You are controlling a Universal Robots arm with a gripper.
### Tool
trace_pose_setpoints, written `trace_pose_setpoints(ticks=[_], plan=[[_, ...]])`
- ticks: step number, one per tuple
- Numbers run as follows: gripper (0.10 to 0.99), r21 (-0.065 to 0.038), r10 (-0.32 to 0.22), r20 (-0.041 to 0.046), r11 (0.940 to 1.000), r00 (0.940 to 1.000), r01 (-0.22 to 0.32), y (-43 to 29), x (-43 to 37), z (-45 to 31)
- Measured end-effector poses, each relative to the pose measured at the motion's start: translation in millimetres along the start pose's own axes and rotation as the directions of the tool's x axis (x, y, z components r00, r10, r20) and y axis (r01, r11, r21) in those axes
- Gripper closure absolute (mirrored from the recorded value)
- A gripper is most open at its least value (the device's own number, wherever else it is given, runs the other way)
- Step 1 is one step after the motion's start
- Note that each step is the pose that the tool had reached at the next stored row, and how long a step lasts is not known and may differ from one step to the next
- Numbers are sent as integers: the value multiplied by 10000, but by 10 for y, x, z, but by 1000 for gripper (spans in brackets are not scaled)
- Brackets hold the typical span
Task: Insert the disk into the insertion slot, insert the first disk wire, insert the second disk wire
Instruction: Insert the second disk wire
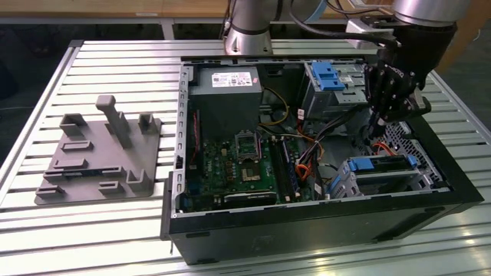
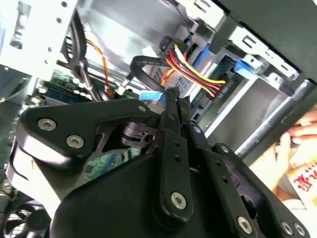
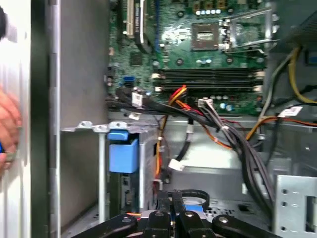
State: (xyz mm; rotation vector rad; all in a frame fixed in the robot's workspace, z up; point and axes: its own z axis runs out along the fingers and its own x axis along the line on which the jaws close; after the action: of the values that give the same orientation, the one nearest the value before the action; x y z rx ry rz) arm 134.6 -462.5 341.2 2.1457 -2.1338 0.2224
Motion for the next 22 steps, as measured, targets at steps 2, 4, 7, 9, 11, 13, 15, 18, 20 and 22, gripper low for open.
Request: trace_pose_setpoints(ticks=[2,4,7,9,11,13,15,18,20,22], plan=[[945,-28,38,105,10000,9999,-38,-1,14,-8],[945,-110,56,121,9999,9999,-55,-1,42,-6],[945,-235,64,130,9997,9999,-61,0,91,2],[945,-293,61,137,9996,9999,-57,0,122,8],[945,-342,55,144,9994,9999,-50,0,153,13],[945,-367,53,167,9993,9998,-46,-4,182,19],[945,-378,52,204,9993,9998,-44,-10,208,24],[945,-389,52,261,9992,9996,-42,-22,250,32],[945,-393,54,315,9992,9995,-42,-29,277,36],[945,-400,55,402,9992,9992,-39,-35,304,42]])
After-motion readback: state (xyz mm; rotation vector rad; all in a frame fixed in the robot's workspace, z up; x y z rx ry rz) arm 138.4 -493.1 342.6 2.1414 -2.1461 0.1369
